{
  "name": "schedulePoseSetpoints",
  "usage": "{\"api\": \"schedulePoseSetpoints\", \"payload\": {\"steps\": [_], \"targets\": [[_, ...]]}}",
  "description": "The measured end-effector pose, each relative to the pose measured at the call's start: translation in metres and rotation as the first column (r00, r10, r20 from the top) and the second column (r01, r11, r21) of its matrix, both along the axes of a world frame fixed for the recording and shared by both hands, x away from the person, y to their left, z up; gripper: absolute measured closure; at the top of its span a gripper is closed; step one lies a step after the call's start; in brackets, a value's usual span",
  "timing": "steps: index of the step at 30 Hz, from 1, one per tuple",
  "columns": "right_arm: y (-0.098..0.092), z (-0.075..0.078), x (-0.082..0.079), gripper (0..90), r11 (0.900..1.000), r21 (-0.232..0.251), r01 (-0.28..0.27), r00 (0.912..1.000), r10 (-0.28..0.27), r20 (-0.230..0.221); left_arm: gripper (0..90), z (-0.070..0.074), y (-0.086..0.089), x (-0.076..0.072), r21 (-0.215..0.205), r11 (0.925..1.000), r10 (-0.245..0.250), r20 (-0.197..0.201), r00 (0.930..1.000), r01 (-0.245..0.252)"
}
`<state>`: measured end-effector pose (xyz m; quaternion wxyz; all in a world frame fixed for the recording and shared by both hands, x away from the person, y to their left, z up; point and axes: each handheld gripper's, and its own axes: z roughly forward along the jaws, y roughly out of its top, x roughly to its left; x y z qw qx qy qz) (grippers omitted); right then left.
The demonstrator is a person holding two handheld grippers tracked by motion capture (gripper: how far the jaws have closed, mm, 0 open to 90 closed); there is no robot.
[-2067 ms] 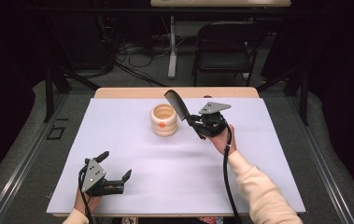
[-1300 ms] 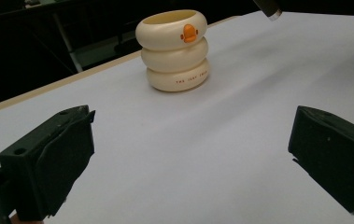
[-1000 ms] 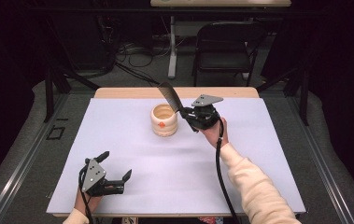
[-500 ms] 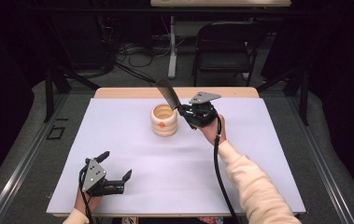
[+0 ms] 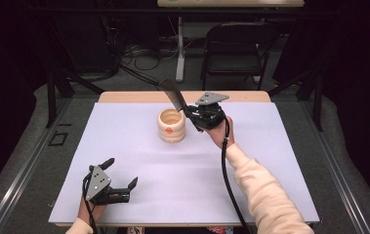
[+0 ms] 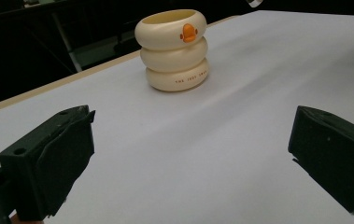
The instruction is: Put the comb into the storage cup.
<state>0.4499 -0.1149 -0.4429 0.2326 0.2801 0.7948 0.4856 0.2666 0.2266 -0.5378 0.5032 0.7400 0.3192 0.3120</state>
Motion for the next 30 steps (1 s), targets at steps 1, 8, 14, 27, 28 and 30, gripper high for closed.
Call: {"api": "schedulePoseSetpoints", "payload": {"steps": [1,8,14,27,28,30], "targets": [[0.000,0.001,0.001,72.5,1.000,0.000,-0.002,1.0000,0.002,0.002,0.2,0.000,0.000,0.000,0.000,1.0000,0.001,0.000,1.0000,-0.001],[0.004,0.006,0.003,72.4,1.000,0.004,-0.006,0.9999,0.006,0.009,0.1,0.000,0.000,0.000,-0.001,1.0000,0.002,0.000,1.0000,-0.002],[0.007,0.009,0.004,72.4,1.000,-0.001,-0.013,0.9999,0.013,0.011,0.1,0.000,0.000,0.000,-0.002,1.0000,0.001,-0.001,1.0000,-0.001],[0.015,0.013,0.008,72.5,1.000,0.011,-0.019,0.9997,0.018,0.013,0.1,0.000,0.001,0.000,-0.003,1.0000,0.001,-0.001,1.0000,-0.001],[0.015,0.014,0.009,72.4,1.000,0.012,-0.020,0.9996,0.019,0.018,0.1,0.000,0.000,0.000,-0.003,1.0000,0.000,-0.001,1.0000,0.000],[0.017,0.014,0.010,72.4,1.000,0.020,-0.021,0.9996,0.020,0.018,0.1,0.000,0.000,0.000,-0.003,1.0000,-0.001,0.000,1.0000,0.001]]}}
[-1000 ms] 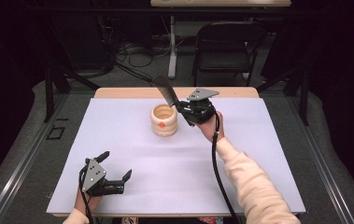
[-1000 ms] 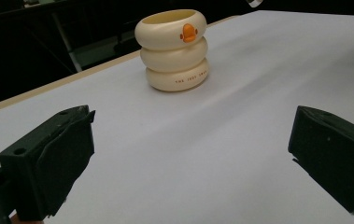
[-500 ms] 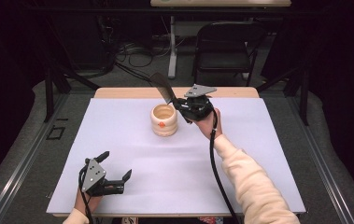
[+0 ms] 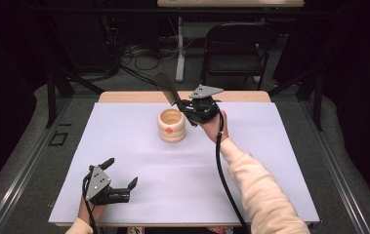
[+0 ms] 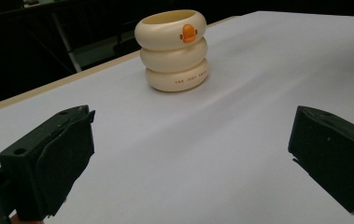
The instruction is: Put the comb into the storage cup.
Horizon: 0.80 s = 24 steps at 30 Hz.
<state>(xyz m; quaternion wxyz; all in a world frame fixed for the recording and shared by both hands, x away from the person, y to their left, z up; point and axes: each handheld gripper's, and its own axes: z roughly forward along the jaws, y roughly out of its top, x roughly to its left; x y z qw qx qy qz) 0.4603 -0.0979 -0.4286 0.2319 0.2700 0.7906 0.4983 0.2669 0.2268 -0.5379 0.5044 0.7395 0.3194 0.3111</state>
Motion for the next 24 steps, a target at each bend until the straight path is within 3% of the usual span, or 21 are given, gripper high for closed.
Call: {"api": "schedulePoseSetpoints", "payload": {"steps": [24], "targets": [[0.012,0.001,0.008,72.5,0.999,0.032,-0.006,0.9999,0.006,0.014,0.2,0.000,0.000,0.000,-0.003,1.0000,0.000,0.000,1.0000,0.000]]}}
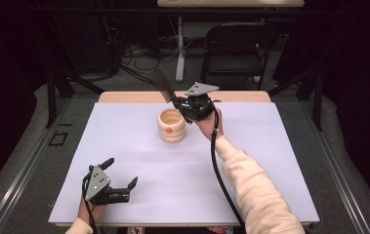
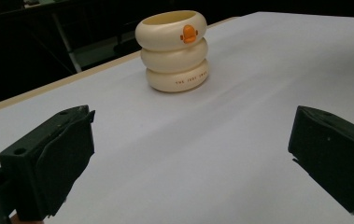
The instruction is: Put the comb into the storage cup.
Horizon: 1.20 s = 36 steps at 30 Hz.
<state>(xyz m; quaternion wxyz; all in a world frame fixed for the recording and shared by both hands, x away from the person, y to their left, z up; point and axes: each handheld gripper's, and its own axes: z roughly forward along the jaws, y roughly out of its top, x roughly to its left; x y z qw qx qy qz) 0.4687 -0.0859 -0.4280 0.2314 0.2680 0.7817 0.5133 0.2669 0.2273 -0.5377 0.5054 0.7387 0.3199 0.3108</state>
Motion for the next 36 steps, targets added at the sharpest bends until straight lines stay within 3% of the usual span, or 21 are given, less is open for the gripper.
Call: {"api": "schedulePoseSetpoints", "payload": {"steps": [36], "targets": [[0.014,0.005,0.006,72.4,0.999,0.030,-0.013,0.9984,0.012,0.055,0.1,0.000,0.000,0.000,-0.002,1.0000,0.002,0.001,1.0000,-0.002]]}}
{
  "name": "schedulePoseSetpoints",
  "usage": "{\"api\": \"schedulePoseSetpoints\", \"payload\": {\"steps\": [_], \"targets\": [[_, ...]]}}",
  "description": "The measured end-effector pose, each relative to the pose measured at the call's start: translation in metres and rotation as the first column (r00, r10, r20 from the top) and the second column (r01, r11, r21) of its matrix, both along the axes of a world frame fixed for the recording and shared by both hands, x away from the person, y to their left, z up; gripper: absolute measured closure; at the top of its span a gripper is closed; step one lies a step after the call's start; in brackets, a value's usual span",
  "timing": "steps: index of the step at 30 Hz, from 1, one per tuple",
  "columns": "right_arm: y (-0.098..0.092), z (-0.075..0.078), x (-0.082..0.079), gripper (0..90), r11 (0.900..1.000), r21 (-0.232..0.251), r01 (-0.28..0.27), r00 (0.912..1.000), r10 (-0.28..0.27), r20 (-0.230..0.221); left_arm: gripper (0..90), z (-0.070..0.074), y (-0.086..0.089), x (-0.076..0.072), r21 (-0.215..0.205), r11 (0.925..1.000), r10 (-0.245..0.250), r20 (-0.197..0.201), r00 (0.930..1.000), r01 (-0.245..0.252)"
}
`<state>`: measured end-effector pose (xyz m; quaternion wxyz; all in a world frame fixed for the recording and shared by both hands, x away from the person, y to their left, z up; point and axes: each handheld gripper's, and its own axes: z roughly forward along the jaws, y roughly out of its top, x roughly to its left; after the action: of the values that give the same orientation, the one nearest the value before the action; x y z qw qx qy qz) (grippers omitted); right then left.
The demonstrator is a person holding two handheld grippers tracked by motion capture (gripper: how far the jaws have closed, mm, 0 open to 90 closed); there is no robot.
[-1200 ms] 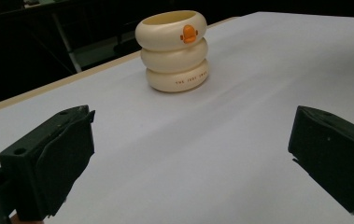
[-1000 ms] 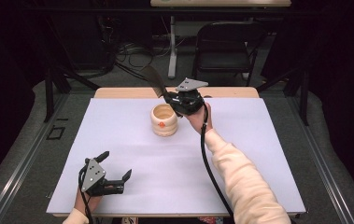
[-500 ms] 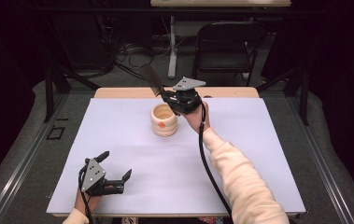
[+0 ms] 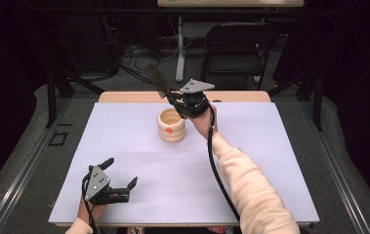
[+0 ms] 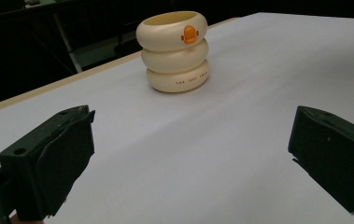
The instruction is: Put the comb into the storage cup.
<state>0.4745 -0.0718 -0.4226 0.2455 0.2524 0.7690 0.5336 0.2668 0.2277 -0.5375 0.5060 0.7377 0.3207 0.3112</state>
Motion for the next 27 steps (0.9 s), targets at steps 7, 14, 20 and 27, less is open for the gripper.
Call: {"api": "schedulePoseSetpoints", "payload": {"steps": [7,14,20,27], "targets": [[0.003,0.000,0.001,72.4,1.000,0.007,0.003,0.9999,-0.003,0.010,0.2,0.000,0.000,0.000,-0.002,1.0000,0.000,0.000,1.0000,0.000],[0.008,-0.001,0.003,72.4,1.000,0.015,-0.004,0.9998,0.004,0.021,0.2,0.000,0.000,0.000,-0.001,1.0000,-0.002,0.001,1.0000,0.002],[0.013,-0.004,0.006,72.4,1.000,0.021,-0.007,0.9997,0.006,0.025,0.2,0.000,0.000,0.000,-0.001,1.0000,-0.001,0.001,1.0000,0.001],[0.016,-0.006,0.009,72.4,1.000,0.027,-0.010,0.9995,0.009,0.030,0.2,0.000,0.000,0.000,-0.001,1.0000,-0.001,0.001,1.0000,0.001]]}}
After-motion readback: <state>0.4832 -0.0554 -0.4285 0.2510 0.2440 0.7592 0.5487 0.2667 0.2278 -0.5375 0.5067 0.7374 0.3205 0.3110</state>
